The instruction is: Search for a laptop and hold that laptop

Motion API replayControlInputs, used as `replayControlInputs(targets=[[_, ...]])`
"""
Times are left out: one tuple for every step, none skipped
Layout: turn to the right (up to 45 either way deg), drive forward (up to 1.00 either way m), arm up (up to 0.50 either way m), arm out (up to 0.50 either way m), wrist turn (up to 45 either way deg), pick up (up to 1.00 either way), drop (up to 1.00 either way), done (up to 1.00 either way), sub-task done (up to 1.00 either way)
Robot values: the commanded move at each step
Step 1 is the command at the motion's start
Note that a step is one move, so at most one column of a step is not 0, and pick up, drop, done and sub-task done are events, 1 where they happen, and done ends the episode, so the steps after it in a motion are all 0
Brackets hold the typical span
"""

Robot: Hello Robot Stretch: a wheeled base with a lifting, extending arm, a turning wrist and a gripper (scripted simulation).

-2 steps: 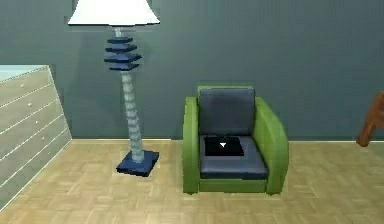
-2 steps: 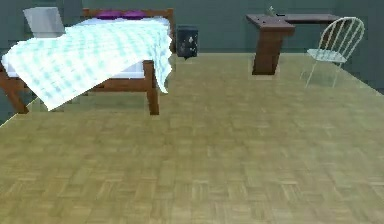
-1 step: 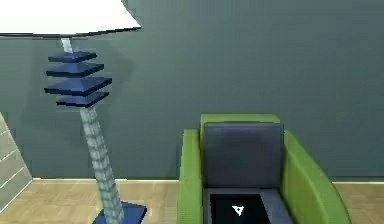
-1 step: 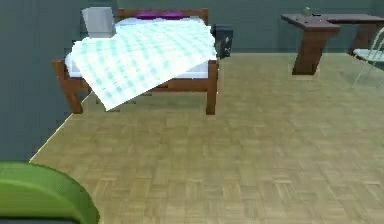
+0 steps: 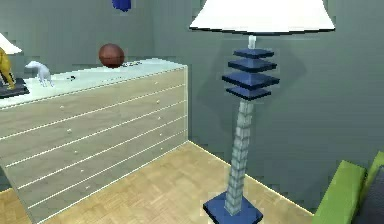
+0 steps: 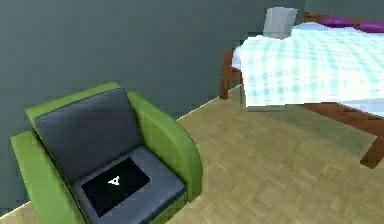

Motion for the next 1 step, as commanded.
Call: replayControlInputs(targets=[[-24.0, 0.00, 0.00, 0.00, 0.0, 0.00, 0.00, 0.00, 0.00]])
